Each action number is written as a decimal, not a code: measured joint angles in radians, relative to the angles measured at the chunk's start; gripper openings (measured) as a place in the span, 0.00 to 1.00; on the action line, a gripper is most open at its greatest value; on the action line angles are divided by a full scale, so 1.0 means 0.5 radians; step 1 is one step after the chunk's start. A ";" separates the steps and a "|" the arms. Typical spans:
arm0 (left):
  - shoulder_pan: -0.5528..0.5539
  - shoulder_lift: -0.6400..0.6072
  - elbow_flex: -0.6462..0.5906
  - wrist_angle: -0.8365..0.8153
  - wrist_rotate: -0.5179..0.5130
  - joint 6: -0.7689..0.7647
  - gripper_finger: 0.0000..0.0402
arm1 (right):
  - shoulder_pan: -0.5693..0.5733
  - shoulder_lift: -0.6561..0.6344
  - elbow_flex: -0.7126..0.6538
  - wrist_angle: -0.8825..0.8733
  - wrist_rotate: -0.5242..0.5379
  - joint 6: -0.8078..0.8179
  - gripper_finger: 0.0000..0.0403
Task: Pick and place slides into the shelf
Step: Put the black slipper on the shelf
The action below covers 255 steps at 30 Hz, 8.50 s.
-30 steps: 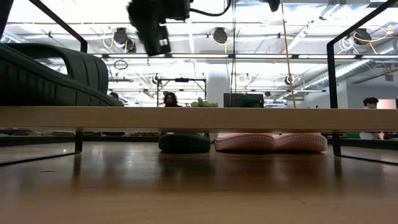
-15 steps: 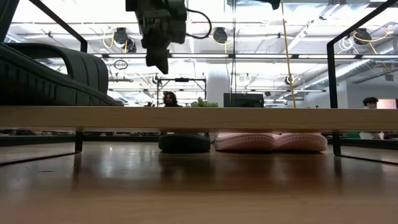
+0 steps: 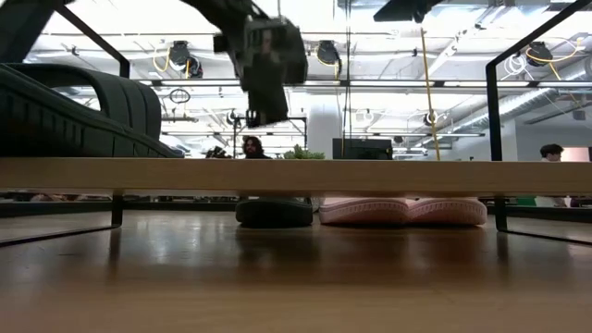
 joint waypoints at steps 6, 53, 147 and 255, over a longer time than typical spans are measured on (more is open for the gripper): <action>0.062 0.127 0.000 -0.016 0.336 -0.026 0.15 | -0.004 0.000 0.000 -0.074 -0.001 -0.075 0.14; 0.119 0.324 -0.001 -0.175 -0.323 0.375 0.50 | 0.002 0.000 0.000 -0.172 -0.004 -0.032 0.14; -0.092 0.103 0.933 -1.214 0.139 0.345 0.00 | 0.001 0.000 0.000 -0.274 -0.098 0.028 0.14; -0.886 0.073 -0.494 0.424 0.522 -0.464 0.18 | 0.008 -0.001 0.000 -0.319 -0.234 0.267 0.14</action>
